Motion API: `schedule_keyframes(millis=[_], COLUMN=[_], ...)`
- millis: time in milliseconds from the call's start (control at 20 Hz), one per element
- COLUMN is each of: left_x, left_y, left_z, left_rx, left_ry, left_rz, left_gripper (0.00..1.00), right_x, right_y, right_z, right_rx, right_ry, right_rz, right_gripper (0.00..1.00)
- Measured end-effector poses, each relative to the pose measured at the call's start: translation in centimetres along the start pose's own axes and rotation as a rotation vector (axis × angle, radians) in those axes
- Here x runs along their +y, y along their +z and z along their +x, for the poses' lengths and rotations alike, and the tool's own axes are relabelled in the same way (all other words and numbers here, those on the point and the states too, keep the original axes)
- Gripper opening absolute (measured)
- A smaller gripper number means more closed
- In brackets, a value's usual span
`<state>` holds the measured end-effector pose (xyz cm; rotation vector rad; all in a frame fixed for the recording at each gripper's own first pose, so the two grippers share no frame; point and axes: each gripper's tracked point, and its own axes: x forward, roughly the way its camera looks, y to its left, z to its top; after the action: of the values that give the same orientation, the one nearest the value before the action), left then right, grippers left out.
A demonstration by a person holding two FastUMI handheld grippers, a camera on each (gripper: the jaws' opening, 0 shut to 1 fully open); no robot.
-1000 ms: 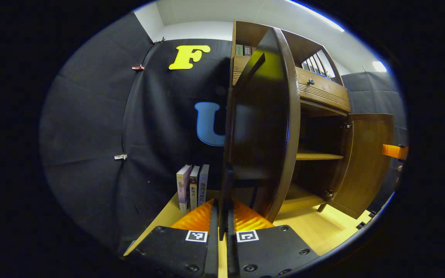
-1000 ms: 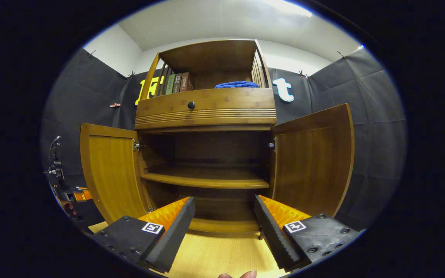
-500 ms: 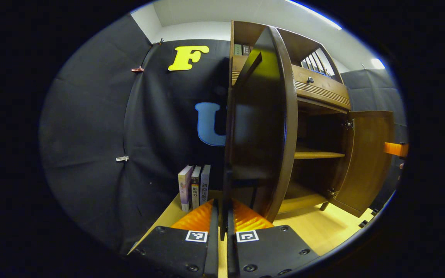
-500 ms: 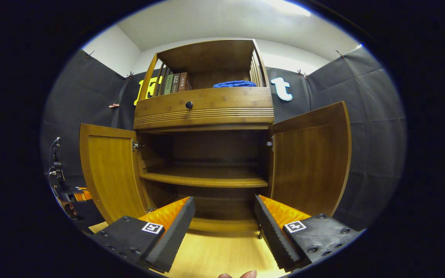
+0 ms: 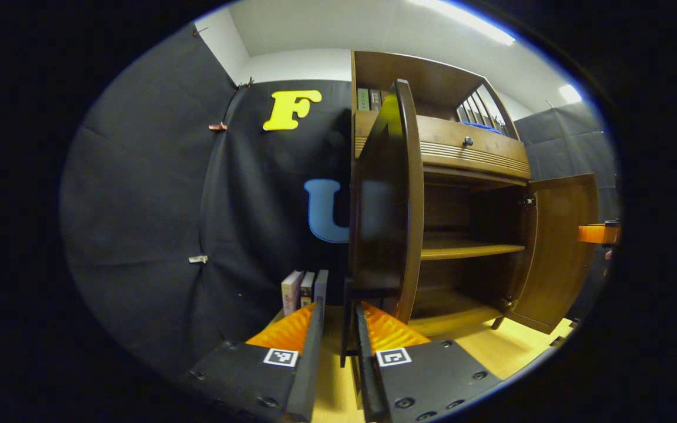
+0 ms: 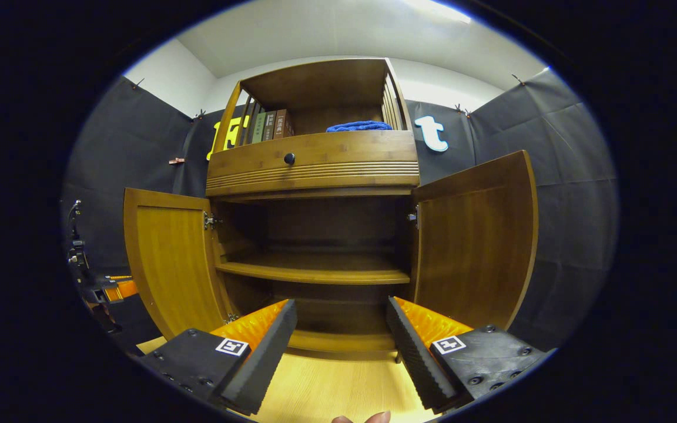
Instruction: Open the right door of the double-door shoe cabinet with the right hand, and open the left door with the left hand.
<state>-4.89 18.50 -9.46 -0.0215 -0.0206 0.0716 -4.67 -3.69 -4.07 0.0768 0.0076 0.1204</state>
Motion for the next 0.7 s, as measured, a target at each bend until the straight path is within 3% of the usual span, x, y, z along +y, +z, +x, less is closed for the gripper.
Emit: schedule_keyframes(millis=[100,200,400,700], left_x=[0.0,-0.1,-1.4,-7.7], left_y=[0.8,1.4,3.0,5.4], left_z=[-1.1,-2.4,-4.7,-4.8], left_rx=[-0.016,-0.018,-0.032,-0.050], left_ry=[0.027,0.043,0.074,0.010], left_rz=[0.012,0.017,0.040,0.036], left_gripper=[0.48,0.69,0.95,0.94], right_x=[-0.3,-0.1,0.0,0.0], right_y=[0.2,0.4,0.8,0.8], right_z=[0.2,0.5,1.0,1.0], right_rx=[-0.013,-0.020,-0.036,-0.024], right_ry=[-0.011,-0.007,-0.001,-0.007], right_rz=[-0.013,-0.029,-0.050,-0.039], right_gripper=[0.98,1.00,0.98,0.98])
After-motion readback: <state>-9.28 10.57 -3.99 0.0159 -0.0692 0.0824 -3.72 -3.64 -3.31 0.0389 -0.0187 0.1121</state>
